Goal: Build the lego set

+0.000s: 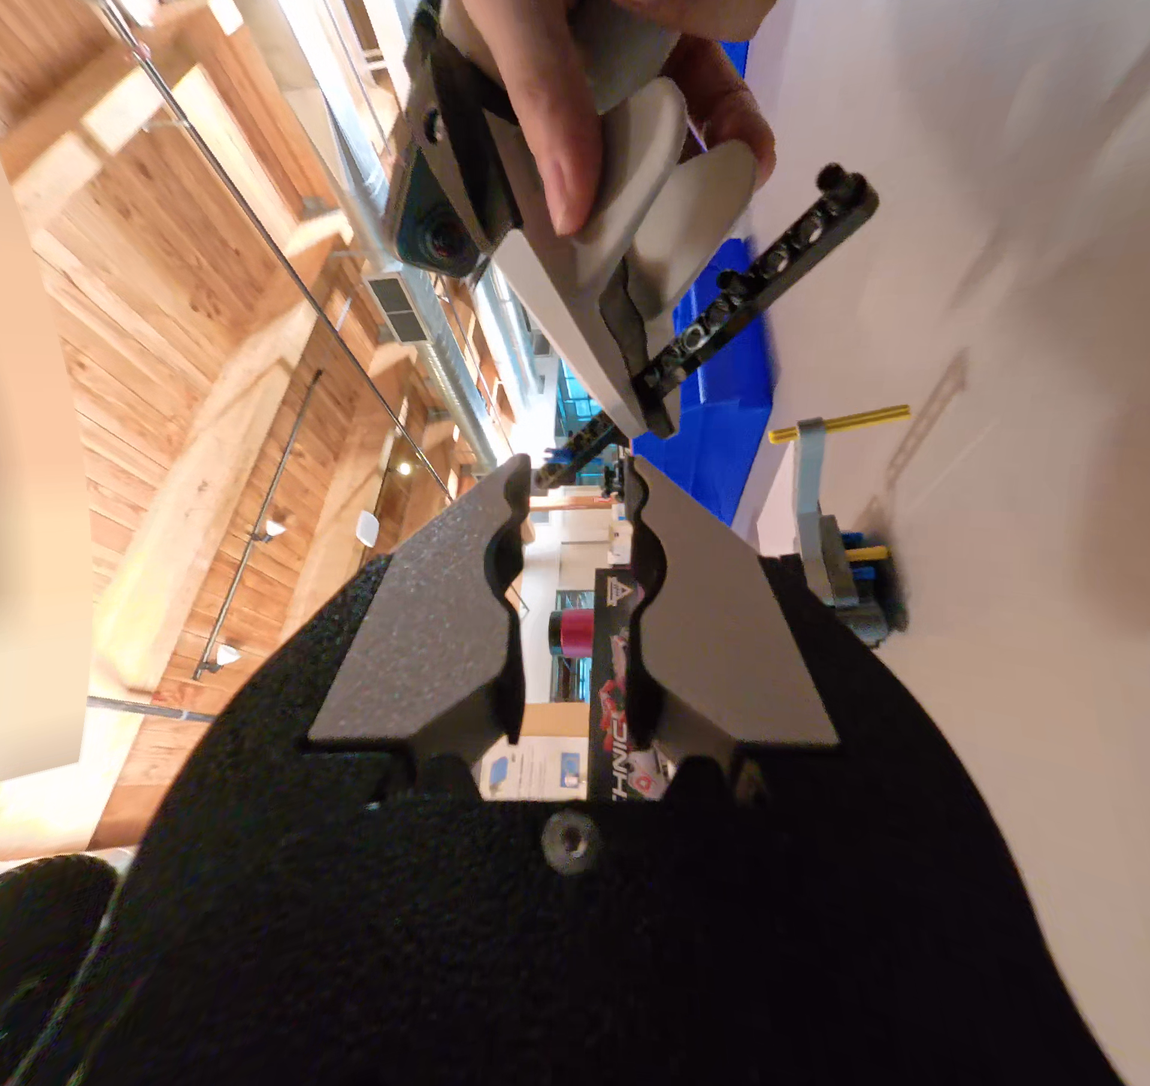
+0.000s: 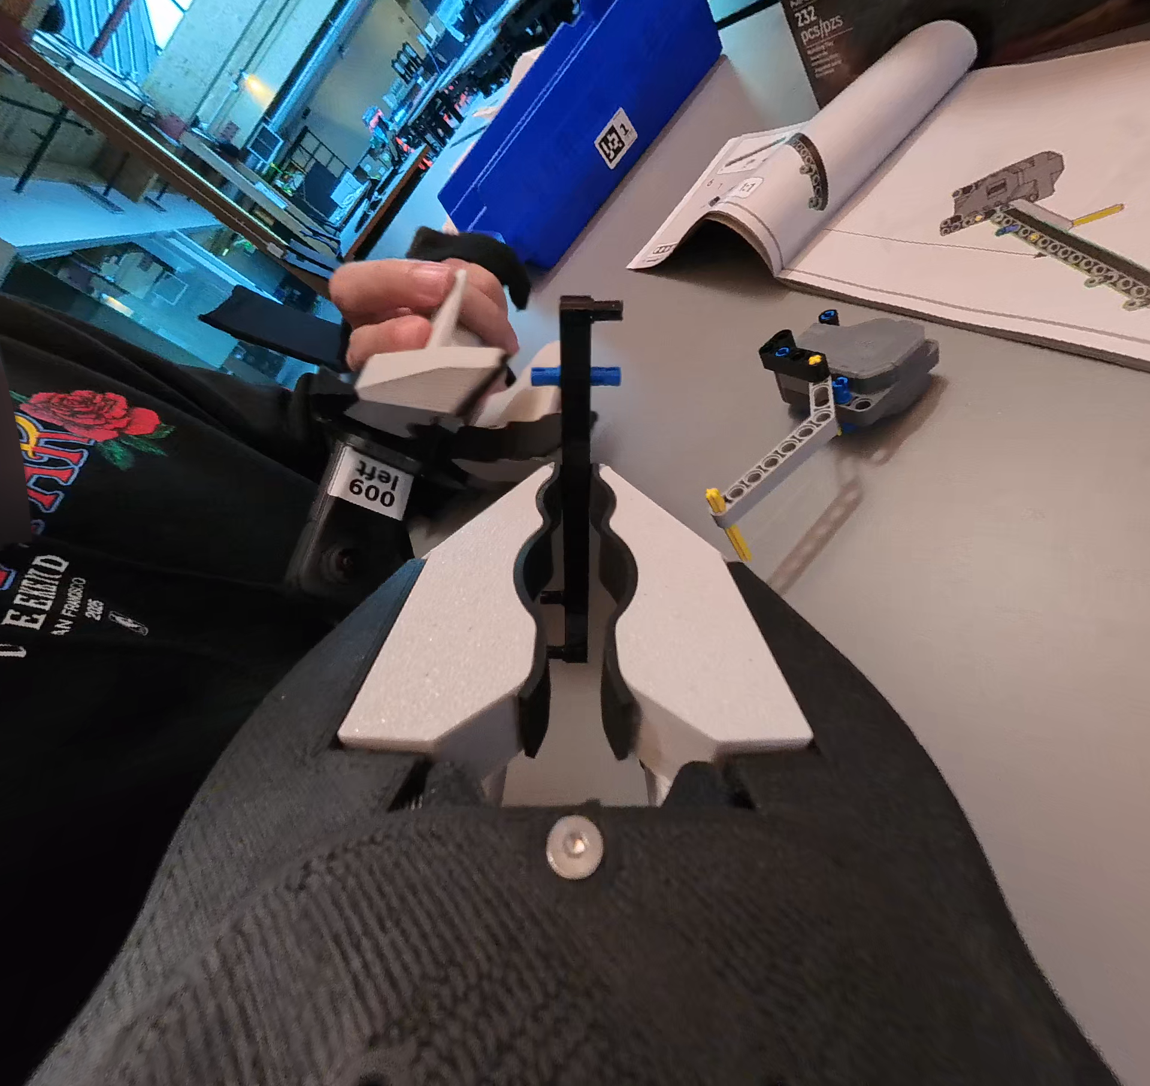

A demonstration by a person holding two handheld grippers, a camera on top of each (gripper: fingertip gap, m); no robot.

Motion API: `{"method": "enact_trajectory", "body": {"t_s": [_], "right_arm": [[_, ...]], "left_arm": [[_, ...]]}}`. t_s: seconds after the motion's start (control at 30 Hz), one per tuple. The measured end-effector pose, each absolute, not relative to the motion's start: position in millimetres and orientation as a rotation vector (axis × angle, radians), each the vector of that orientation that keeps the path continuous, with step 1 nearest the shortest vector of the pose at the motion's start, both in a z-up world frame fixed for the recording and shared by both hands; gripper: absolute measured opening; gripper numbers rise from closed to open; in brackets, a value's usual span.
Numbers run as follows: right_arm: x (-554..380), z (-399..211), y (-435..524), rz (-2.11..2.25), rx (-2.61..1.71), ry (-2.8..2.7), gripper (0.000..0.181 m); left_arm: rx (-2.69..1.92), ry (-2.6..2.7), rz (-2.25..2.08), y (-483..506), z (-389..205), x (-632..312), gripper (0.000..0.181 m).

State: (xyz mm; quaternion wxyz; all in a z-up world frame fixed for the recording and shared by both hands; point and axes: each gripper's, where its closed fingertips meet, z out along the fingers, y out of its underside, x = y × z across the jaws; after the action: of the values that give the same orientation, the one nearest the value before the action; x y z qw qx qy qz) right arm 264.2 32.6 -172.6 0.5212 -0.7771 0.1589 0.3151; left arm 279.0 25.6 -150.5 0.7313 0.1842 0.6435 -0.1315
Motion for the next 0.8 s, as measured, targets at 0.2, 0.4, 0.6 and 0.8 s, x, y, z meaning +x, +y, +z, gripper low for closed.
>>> {"method": "enact_trajectory", "body": {"t_s": [0.2, 0.4, 0.6, 0.8], "right_arm": [[252, -183, 34, 0.746, -1.964, 0.34, 0.006], [253, -192, 35, 0.681, -2.043, 0.34, 0.006], [264, -190, 37, 0.52, -2.07, 0.334, 0.016], [283, -197, 33, 0.37, -2.111, 0.375, 0.029]], "left_arm": [[0.49, 1.41, -0.211, 25, -157, 278, 0.029], [0.523, 1.468, -0.153, 27, -168, 284, 0.016], [0.448, 1.614, -0.181, 41, -168, 302, 0.015], [0.353, 1.785, -0.366, 52, -180, 319, 0.015]]}}
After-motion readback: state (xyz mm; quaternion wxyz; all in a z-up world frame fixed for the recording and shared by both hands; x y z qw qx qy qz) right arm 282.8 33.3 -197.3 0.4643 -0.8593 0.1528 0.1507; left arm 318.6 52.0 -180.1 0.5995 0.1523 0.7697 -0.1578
